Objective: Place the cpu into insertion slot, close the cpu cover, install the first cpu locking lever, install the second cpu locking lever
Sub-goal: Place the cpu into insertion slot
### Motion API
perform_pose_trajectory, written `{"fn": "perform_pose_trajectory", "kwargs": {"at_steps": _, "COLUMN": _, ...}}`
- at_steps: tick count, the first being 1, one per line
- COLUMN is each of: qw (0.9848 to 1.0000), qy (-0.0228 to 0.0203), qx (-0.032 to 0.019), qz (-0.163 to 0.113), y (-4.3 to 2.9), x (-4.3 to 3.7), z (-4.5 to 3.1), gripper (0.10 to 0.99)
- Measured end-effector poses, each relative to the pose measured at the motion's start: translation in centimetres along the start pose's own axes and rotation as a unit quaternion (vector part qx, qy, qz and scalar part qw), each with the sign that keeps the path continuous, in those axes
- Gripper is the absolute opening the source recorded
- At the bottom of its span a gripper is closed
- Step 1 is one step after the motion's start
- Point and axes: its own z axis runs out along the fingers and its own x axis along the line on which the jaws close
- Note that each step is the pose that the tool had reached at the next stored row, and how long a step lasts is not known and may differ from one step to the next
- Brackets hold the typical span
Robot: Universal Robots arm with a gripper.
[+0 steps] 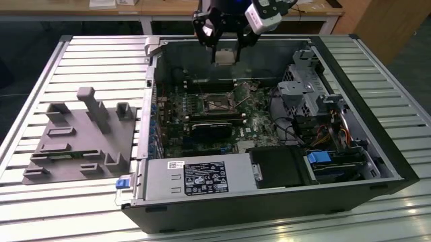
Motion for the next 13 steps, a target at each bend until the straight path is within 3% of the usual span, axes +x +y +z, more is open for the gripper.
{"fn": "perform_pose_trajectory", "kwargs": {"at_steps": 13, "qw": 1.0, "qy": -0.0065, "qx": 0.0001, "qz": -0.001, "y": -0.07, "x": 0.29, "z": 0.73, "gripper": 0.541}}
